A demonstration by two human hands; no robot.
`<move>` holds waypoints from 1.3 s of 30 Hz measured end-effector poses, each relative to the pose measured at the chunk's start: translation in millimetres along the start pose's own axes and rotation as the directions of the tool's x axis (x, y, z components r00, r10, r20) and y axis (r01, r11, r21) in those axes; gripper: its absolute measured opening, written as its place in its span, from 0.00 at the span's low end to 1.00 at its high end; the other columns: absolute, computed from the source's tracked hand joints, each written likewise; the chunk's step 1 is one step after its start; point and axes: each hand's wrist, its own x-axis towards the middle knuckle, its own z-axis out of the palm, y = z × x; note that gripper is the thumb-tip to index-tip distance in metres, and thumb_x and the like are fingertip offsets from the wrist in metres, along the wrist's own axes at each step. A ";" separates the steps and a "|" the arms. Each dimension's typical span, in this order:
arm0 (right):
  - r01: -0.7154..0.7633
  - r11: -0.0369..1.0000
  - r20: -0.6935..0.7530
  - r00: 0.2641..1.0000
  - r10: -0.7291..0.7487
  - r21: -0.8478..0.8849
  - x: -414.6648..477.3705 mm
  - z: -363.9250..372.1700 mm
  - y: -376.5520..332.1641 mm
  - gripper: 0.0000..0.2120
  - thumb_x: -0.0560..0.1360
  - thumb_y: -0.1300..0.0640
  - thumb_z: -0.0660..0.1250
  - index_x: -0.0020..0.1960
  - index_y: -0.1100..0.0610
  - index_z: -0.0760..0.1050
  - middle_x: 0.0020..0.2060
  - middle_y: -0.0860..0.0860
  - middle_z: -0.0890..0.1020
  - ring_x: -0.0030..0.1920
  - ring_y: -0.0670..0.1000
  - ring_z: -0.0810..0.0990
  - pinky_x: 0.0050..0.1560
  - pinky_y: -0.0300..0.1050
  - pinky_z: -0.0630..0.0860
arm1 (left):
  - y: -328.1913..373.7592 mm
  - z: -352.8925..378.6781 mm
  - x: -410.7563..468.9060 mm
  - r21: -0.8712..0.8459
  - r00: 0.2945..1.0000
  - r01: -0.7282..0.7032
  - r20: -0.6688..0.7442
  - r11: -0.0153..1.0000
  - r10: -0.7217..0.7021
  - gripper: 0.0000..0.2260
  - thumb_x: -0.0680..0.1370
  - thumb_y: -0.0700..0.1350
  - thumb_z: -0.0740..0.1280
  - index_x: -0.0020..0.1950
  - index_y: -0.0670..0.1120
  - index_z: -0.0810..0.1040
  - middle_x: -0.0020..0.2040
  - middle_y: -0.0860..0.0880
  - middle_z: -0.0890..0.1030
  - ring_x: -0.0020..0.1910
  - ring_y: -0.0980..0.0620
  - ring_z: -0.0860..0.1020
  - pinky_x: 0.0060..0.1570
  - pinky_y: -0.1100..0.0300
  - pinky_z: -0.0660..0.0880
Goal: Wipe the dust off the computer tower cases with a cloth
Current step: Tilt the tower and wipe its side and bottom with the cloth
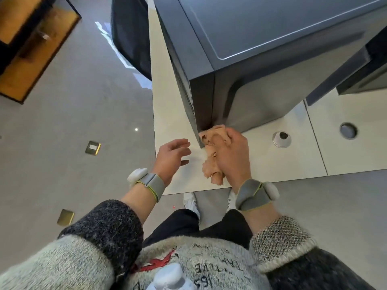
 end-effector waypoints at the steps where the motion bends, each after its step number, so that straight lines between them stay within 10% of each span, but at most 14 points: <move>1: 0.016 1.000 0.003 1.000 -0.016 -0.019 -3.3 5.9 -2.0 0.04 0.76 0.54 0.69 0.47 0.52 0.82 0.40 0.46 0.84 0.43 0.50 0.82 0.43 0.43 0.77 | 0.5 -2.2 1.3 0.010 1.000 0.000 0.014 1.000 0.000 0.14 0.80 0.36 0.67 0.65 0.44 0.81 0.61 0.48 0.84 0.60 0.46 0.83 0.61 0.44 0.81; 9: -0.320 0.946 -0.024 0.947 0.319 -0.049 22.7 46.5 37.1 0.11 0.78 0.58 0.67 0.38 0.55 0.80 0.35 0.47 0.84 0.41 0.54 0.83 0.42 0.40 0.77 | 5.9 -21.6 8.0 0.116 0.992 -0.037 0.122 0.992 0.023 0.13 0.81 0.36 0.67 0.65 0.44 0.81 0.61 0.48 0.84 0.60 0.47 0.83 0.60 0.46 0.82; 14: -0.175 0.984 -0.128 0.976 0.176 0.017 11.3 46.4 34.5 0.06 0.79 0.57 0.67 0.44 0.52 0.81 0.39 0.48 0.84 0.43 0.52 0.82 0.43 0.44 0.77 | 3.8 -35.2 18.8 0.164 0.991 -0.014 0.130 0.986 -0.007 0.11 0.82 0.37 0.67 0.64 0.43 0.82 0.60 0.47 0.85 0.59 0.45 0.84 0.60 0.45 0.82; 21: -0.394 0.911 -0.095 0.918 0.384 -0.120 32.3 55.7 59.8 0.14 0.83 0.56 0.63 0.41 0.57 0.79 0.48 0.60 0.87 0.53 0.63 0.84 0.51 0.48 0.77 | 5.2 -36.9 26.0 0.244 0.984 -0.027 0.179 0.969 -0.018 0.11 0.82 0.36 0.66 0.64 0.43 0.81 0.60 0.47 0.85 0.58 0.45 0.84 0.59 0.47 0.82; 26: -0.325 0.935 -0.154 0.926 0.345 0.142 22.4 55.5 58.3 0.14 0.81 0.57 0.66 0.37 0.53 0.79 0.30 0.45 0.82 0.36 0.52 0.82 0.36 0.39 0.75 | 9.3 -34.2 33.8 0.288 0.979 -0.051 0.203 0.956 -0.009 0.11 0.83 0.38 0.66 0.65 0.43 0.81 0.60 0.48 0.85 0.57 0.47 0.84 0.59 0.47 0.82; 35: -0.444 0.896 -0.101 0.891 0.442 0.009 30.7 59.2 59.0 0.10 0.83 0.60 0.63 0.49 0.63 0.81 0.44 0.60 0.84 0.47 0.64 0.85 0.44 0.47 0.79 | 9.2 -26.9 41.0 0.383 0.972 -0.060 0.234 0.922 -0.034 0.10 0.82 0.38 0.67 0.63 0.44 0.82 0.59 0.47 0.84 0.58 0.45 0.84 0.59 0.45 0.82; 39: -0.367 0.910 -0.205 0.892 0.403 0.192 32.8 50.5 60.0 0.14 0.77 0.52 0.66 0.35 0.53 0.80 0.34 0.51 0.86 0.40 0.58 0.85 0.45 0.53 0.84 | 9.0 -16.3 43.0 0.415 0.967 -0.056 0.249 0.908 -0.055 0.09 0.82 0.38 0.67 0.61 0.42 0.82 0.59 0.45 0.84 0.58 0.44 0.84 0.60 0.43 0.81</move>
